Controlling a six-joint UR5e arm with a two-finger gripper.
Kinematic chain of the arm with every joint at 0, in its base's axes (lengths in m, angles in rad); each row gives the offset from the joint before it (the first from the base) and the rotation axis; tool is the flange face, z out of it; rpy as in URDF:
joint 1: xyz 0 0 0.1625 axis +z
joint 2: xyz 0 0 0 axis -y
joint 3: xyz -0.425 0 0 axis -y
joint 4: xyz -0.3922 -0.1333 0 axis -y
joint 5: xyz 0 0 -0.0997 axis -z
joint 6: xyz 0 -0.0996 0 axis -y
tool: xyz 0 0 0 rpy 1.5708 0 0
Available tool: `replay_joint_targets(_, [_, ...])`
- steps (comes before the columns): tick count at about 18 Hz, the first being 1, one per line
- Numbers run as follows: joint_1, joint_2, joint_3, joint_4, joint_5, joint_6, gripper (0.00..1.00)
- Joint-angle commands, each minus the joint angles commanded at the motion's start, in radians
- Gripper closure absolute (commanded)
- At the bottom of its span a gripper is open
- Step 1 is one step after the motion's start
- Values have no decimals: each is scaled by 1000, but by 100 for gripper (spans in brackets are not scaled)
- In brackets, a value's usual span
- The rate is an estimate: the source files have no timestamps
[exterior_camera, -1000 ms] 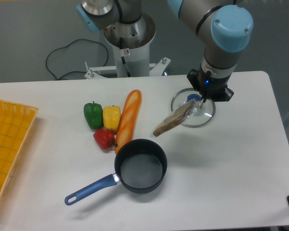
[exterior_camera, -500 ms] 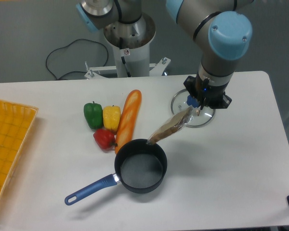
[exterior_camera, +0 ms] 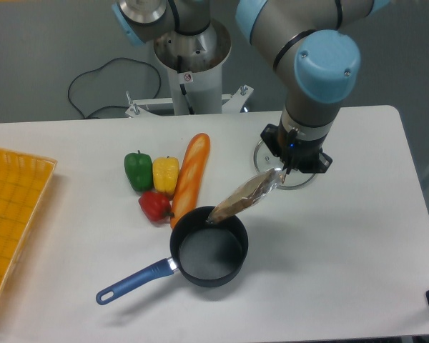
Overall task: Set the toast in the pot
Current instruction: 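Carry the held toast slice over the black saucepan with the gripper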
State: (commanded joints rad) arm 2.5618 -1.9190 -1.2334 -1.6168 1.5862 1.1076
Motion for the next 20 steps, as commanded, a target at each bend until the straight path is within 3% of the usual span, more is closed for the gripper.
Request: replay_joint_targets(20, [-86,-69,6,14,-2,-118,100])
